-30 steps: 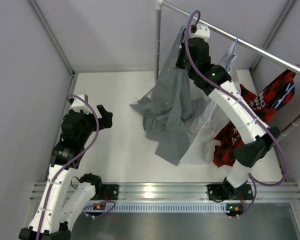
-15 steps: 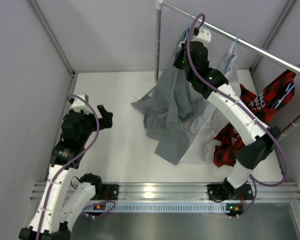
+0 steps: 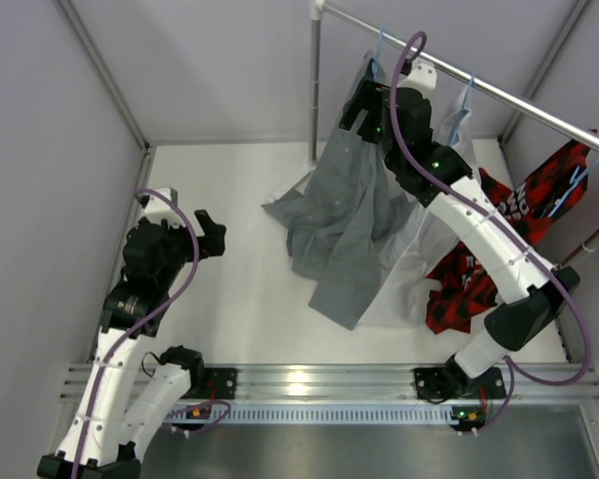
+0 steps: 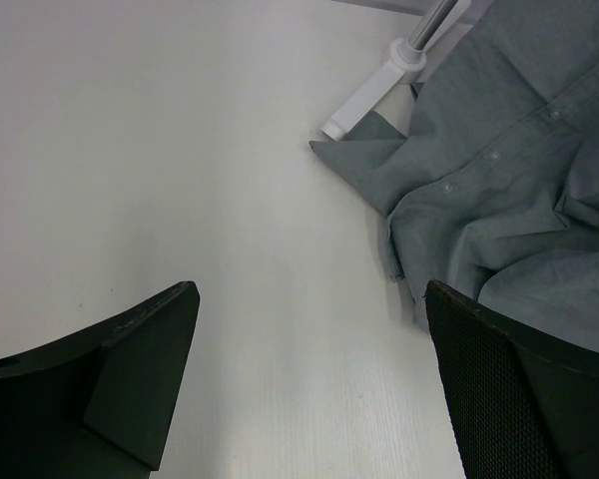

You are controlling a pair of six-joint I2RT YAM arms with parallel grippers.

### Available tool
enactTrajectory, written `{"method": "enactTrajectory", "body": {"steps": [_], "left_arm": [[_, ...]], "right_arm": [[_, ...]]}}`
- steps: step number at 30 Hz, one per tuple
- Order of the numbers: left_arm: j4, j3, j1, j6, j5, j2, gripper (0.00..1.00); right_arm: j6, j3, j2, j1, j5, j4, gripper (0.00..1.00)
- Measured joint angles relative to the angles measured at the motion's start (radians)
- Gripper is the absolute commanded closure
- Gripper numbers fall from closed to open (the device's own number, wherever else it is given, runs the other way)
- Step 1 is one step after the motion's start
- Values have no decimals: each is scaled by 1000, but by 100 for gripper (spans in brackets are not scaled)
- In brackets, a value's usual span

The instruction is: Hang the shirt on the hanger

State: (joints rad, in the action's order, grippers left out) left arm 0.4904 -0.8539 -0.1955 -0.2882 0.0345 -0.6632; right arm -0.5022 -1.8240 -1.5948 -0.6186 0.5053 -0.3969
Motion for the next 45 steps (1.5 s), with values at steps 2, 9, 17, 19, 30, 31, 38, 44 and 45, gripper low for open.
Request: {"method": "enactTrajectory", "body": {"steps": [2, 9, 17, 19, 30, 31, 38, 44, 45], "left_arm": [[0, 0, 0, 0, 2, 0, 2], [0, 0, 3, 2, 14, -3, 2], [1, 0, 29, -7, 103, -23, 2], [2, 0, 29, -12, 135, -24, 2], [97, -23, 30, -67, 334, -32, 2], [109, -23, 30, -70, 348, -23, 2], [157, -23, 30, -65, 353, 114, 2], [234, -73, 30, -31, 348, 154, 2], [249, -90, 30, -23, 348, 156, 2]], "right_arm": [[4, 10, 15, 0, 5, -5, 1], [51, 10, 71, -1, 12, -47, 0], [131, -60, 124, -13, -50, -160, 1], [165, -75, 143, -18, -87, -187, 1], [354, 152, 494, -34, -232, -240, 1], [358, 166, 528, -34, -230, -249, 1], [388, 311, 817, -35, -170, -300, 1], [398, 399, 964, -35, -69, -359, 1], [398, 423, 976, -35, -48, -364, 1]]}}
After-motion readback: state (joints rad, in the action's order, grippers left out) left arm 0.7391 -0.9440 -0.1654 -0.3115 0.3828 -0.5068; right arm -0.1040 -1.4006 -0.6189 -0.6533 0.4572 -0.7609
